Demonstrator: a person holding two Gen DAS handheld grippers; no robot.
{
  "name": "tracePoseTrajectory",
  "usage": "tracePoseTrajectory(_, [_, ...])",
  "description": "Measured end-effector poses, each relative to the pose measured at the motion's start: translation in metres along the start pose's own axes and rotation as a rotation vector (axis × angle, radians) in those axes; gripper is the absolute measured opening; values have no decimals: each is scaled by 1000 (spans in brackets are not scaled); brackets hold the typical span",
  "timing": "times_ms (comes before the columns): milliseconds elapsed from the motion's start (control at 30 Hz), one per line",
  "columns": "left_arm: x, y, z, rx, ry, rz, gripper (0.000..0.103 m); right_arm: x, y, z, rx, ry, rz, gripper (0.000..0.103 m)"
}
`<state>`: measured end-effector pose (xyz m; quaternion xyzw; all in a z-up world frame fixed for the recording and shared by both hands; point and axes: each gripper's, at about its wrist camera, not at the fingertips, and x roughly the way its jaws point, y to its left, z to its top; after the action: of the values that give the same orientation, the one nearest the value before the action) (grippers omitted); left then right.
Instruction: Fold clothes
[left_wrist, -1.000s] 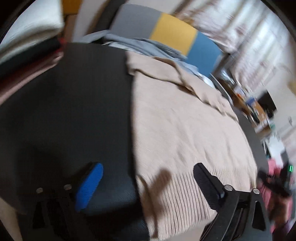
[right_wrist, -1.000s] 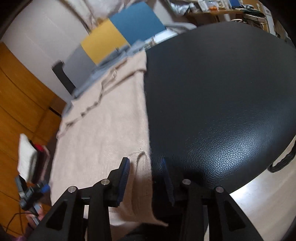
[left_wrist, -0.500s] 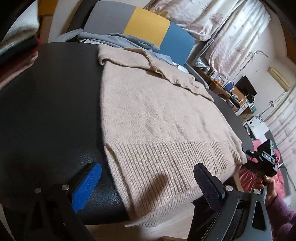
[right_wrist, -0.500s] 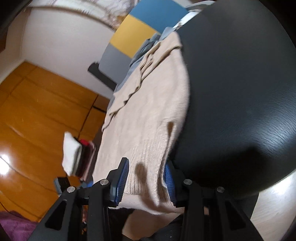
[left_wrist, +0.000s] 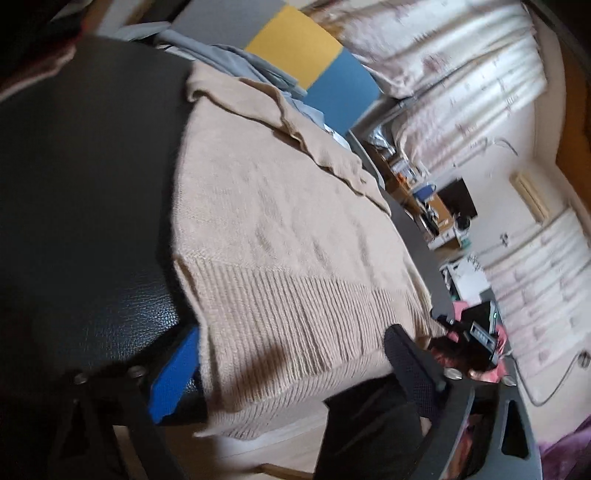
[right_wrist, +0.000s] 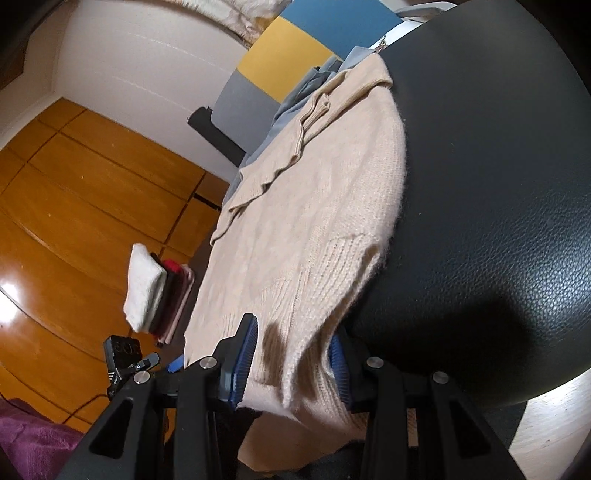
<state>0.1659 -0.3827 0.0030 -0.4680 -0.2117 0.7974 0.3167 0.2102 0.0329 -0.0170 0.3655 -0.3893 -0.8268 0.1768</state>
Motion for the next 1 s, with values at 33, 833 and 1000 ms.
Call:
tracePoseTrajectory(33, [-1, 0, -1, 3, -2, 10, 79, 0, 1, -1, -6, -4, -5, 39])
tracePoseTrajectory(833, [-23, 10, -4, -48, 64, -39, 8, -16, 16, -15, 35, 16, -31, 9])
tracePoseTrajectory(1000, [-63, 6, -11, -64, 67, -90, 8, -25, 16, -36, 133, 47, 85, 9])
